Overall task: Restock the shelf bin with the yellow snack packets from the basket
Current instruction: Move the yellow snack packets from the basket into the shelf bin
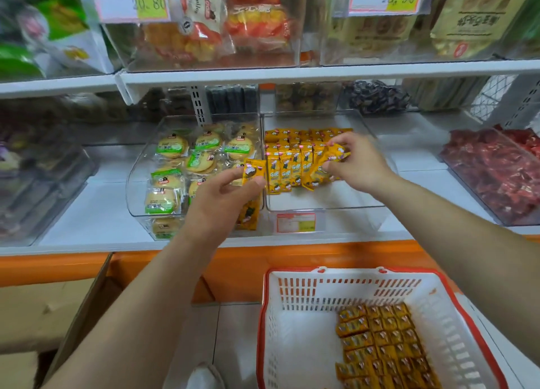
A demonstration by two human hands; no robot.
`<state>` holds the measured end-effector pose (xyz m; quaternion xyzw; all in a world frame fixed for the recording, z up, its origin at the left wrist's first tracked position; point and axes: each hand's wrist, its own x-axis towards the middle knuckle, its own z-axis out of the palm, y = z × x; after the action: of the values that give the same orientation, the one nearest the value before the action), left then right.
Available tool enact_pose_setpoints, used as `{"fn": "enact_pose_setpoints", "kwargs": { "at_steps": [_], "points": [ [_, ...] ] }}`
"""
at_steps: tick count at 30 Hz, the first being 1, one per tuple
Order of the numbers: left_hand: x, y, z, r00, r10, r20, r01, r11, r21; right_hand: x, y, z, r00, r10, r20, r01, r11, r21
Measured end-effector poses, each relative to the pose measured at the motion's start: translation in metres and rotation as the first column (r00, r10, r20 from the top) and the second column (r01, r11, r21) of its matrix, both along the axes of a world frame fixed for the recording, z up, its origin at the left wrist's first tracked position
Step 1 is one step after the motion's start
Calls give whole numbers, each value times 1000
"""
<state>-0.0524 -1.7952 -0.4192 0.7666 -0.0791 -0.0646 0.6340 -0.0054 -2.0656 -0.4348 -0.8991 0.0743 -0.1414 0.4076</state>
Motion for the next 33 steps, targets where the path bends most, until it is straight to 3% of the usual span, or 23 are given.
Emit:
{"fn": "enact_pose_setpoints", "kwargs": {
  "at_steps": [3,5,13,19,21,23,26,29,33],
  "points": [
    [-1,5,-1,989,-131,74,126,990,66,41,8,-13,999,50,-17,-53,957,-286],
    [0,5,-4,983,-180,48,173,978,114,62,12,-22,999,38,-36,-48,936,-348],
    [10,14,-16,995,-97,-20,100,979,179,98,23,-54,996,9,-90,-39,942,-333],
    [11,12,-15,995,-91,-45,98,978,186,69,20,-41,999,-20,-51,4,955,-296],
    [10,8,-15,993,-107,-47,115,973,200,41,20,-26,1000,7,-2,-7,975,-220],
    [7,2,-12,991,-126,-46,133,972,196,1,23,-11,995,87,55,-88,996,8],
    [-2,-14,-9,983,-179,-42,184,967,179,-66,31,6,951,303,56,-307,919,247],
    [-12,-32,-5,974,-227,-17,227,962,154,-110,31,5,931,363,36,-361,906,219],
    [-21,-50,1,984,-173,-33,175,982,67,-123,26,1,972,233,2,-224,930,291]
  ]
}}
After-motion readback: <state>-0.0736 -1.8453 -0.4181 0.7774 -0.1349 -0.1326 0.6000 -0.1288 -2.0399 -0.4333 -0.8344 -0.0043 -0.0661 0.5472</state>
